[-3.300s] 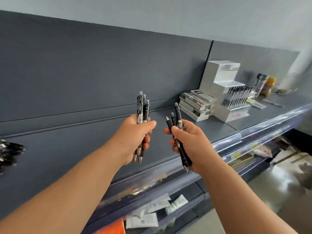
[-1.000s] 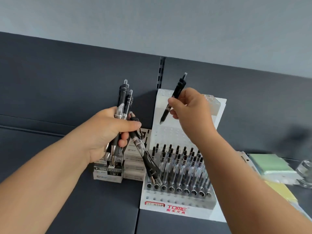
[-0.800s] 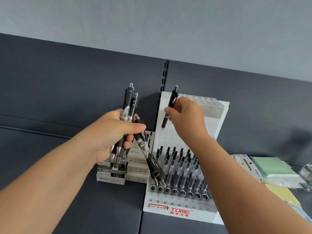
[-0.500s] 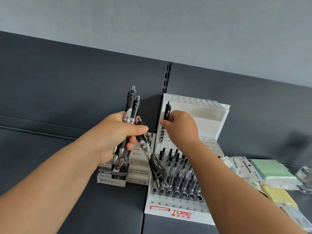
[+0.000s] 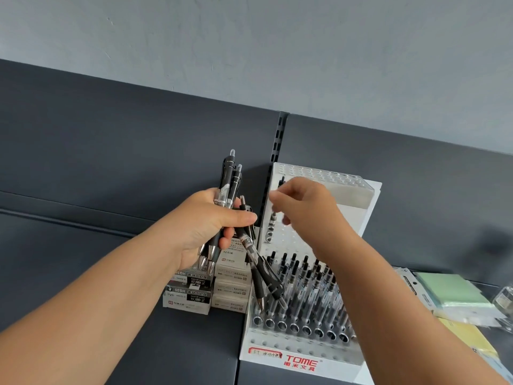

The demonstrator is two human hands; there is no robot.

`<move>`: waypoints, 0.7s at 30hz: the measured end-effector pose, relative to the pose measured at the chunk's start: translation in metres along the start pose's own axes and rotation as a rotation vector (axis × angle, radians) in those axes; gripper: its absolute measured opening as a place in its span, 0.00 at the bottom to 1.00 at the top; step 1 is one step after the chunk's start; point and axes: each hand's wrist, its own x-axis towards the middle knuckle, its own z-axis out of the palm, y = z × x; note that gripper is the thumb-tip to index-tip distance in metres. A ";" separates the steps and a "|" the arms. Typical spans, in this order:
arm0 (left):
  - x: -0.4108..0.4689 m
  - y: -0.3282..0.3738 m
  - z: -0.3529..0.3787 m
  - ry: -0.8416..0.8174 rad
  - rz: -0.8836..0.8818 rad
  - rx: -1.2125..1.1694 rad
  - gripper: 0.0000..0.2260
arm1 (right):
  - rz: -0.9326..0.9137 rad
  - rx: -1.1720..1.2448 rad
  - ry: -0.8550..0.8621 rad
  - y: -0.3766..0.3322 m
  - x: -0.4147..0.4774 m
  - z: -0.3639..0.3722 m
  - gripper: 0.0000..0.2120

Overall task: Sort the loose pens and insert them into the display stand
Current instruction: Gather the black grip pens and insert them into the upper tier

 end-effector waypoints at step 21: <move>0.014 0.001 0.011 0.098 0.056 -0.022 0.09 | -0.189 -0.106 0.326 -0.006 0.035 -0.035 0.03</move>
